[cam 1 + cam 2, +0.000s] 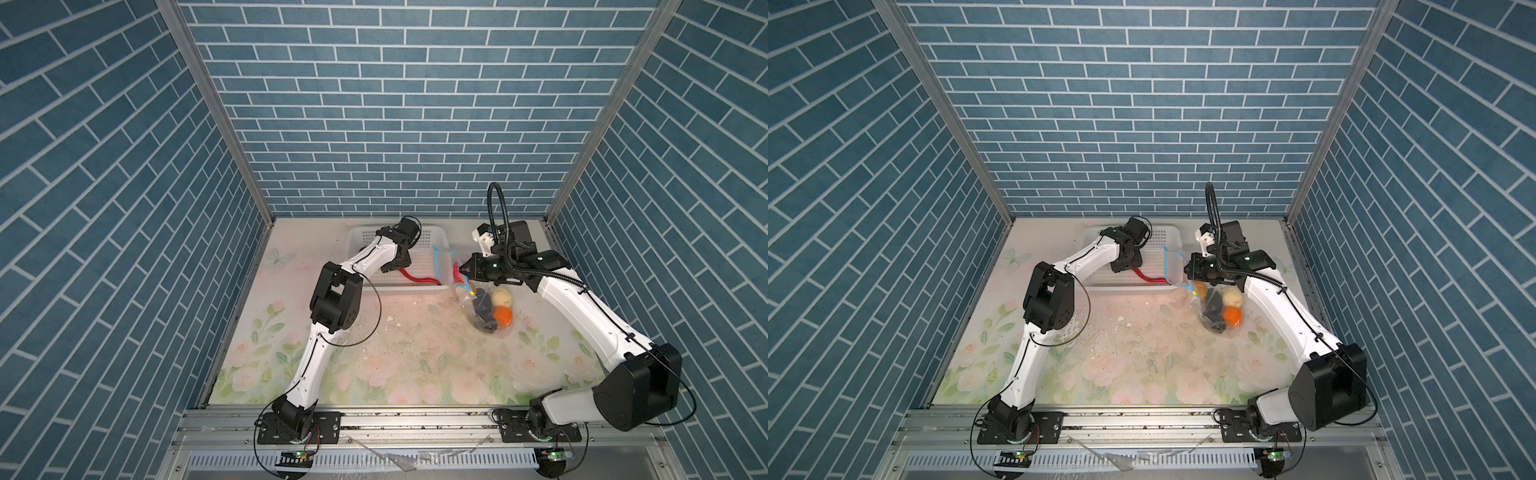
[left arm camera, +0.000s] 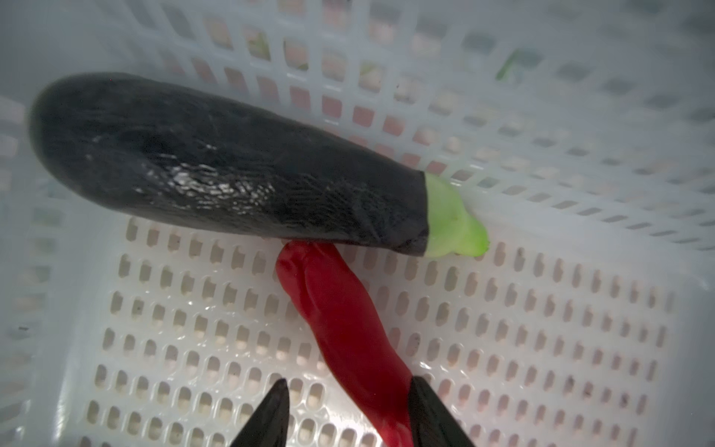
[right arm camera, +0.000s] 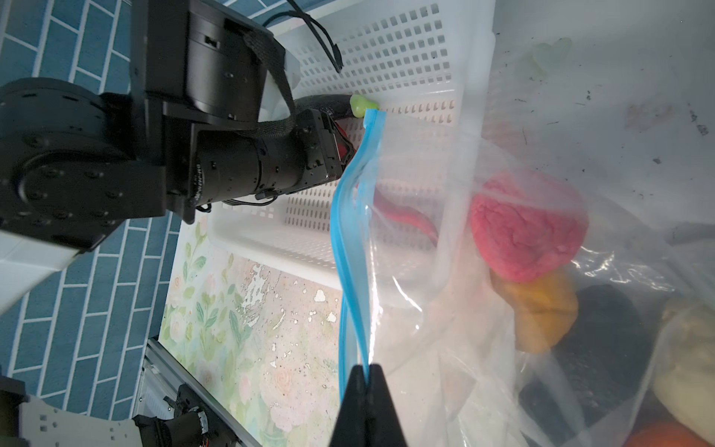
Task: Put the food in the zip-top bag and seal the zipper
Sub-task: 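Lower the left gripper onto the red chili's end and close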
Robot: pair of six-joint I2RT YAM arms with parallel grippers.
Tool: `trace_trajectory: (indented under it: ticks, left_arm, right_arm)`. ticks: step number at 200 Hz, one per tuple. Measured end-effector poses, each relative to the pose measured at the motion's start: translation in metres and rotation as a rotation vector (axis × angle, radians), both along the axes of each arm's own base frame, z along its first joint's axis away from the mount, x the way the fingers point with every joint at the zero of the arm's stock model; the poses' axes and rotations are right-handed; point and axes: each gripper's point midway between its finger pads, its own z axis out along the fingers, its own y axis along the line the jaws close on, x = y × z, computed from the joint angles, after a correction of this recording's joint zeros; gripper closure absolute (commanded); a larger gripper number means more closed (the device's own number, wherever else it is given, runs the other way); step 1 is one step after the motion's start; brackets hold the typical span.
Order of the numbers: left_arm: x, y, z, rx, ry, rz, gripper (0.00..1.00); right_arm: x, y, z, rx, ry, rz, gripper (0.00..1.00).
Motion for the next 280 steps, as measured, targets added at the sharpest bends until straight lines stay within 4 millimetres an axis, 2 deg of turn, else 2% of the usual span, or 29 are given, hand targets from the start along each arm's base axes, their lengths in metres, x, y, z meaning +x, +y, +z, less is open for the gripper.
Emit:
trace_trajectory:
  ticks: [18,85,186,280]
  left_arm:
    - [-0.001,0.001,-0.006,-0.002,0.014,0.003,0.53]
    - [0.001,0.000,-0.006,-0.017,0.012,0.005,0.68]
    - [0.004,0.000,-0.003,-0.028,-0.004,0.006,0.80]
    - [0.004,0.001,0.032,-0.062,-0.069,0.006,0.82]
  right_arm:
    - [0.000,0.001,0.000,0.003,0.002,0.003,1.00]
    - [0.000,0.001,0.000,0.004,0.002,0.003,1.00]
    - [0.000,0.001,0.000,0.007,0.002,0.006,1.00]
    - [0.000,0.001,0.000,0.007,0.002,0.006,1.00]
